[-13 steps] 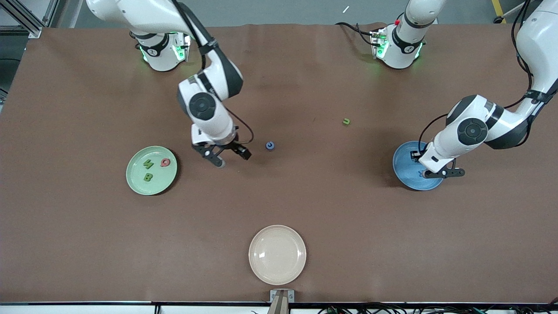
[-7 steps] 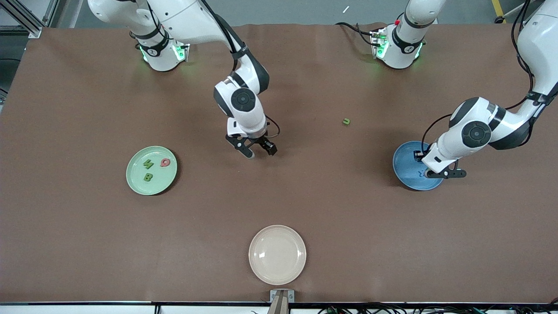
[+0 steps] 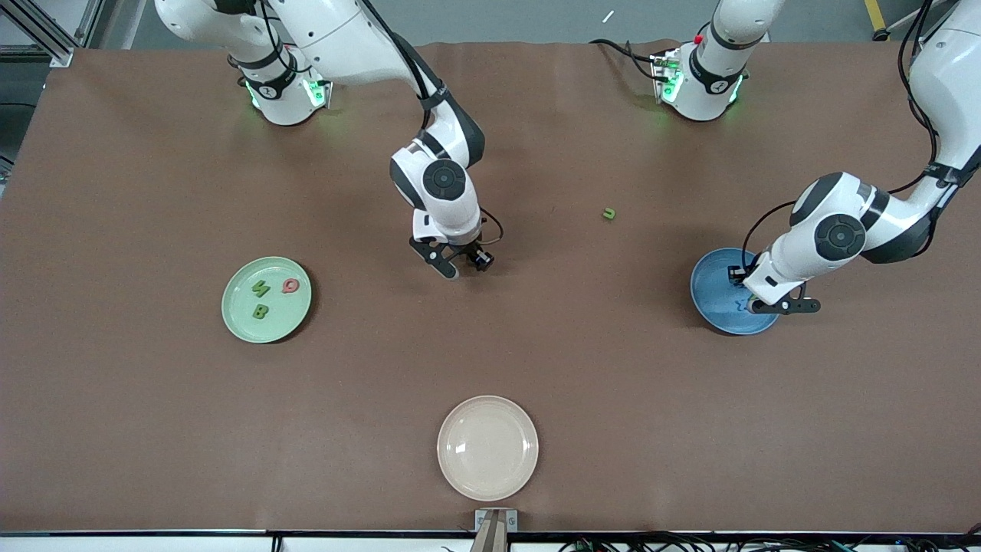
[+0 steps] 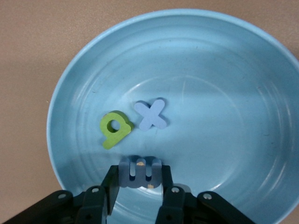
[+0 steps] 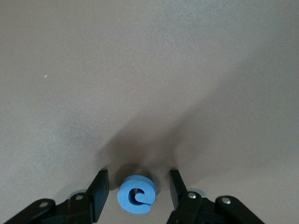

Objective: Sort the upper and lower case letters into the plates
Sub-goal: 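Place the blue C in the green plate while the left gripper reaches the n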

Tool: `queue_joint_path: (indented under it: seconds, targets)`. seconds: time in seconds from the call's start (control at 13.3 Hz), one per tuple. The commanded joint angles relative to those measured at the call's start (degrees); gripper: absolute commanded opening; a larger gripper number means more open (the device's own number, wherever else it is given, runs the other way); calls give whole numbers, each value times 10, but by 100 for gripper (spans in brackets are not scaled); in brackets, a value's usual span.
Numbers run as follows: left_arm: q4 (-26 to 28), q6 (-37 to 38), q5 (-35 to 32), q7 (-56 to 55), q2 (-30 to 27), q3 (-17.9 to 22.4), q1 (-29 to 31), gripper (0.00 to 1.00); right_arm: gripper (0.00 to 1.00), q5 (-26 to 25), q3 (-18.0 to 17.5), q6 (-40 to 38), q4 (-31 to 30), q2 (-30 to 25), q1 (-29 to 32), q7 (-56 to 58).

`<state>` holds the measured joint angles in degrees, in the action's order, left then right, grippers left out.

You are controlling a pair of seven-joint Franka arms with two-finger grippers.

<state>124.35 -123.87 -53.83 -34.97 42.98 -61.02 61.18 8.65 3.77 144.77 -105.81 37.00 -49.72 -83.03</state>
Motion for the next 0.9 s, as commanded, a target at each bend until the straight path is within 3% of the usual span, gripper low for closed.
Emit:
queue_joint_path:
  seconds: [0.0, 0.08, 0.15, 0.3, 0.38, 0.53, 0.83]
  targets:
    - [4, -13, -11, 7, 4, -1, 3, 21, 44, -5, 7, 3, 4, 6, -14, -20]
    - [4, -13, -11, 7, 4, -1, 3, 25, 35, -5, 7, 3, 4, 7, -19, -20]
    - [4, -13, -11, 7, 4, -1, 3, 37, 26, -5, 7, 3, 3, 7, -20, -28]
    - [0, -13, -11, 7, 2, -1, 2, 80, 8, -6, 7, 3, 3, 11, -20, -29]
    - [-1, -13, -11, 7, -1, -3, -1, 91, 2, -6, 9, 2, 3, 11, -17, -27]
    - [-2, -7, -8, 0, -4, -26, 0, 99, 0, -19, 13, -2, 3, 5, -5, -9]
    - [1, 25, 23, -35, -4, -91, 0, 99, 0, -22, 33, -104, 6, -46, 69, 140]
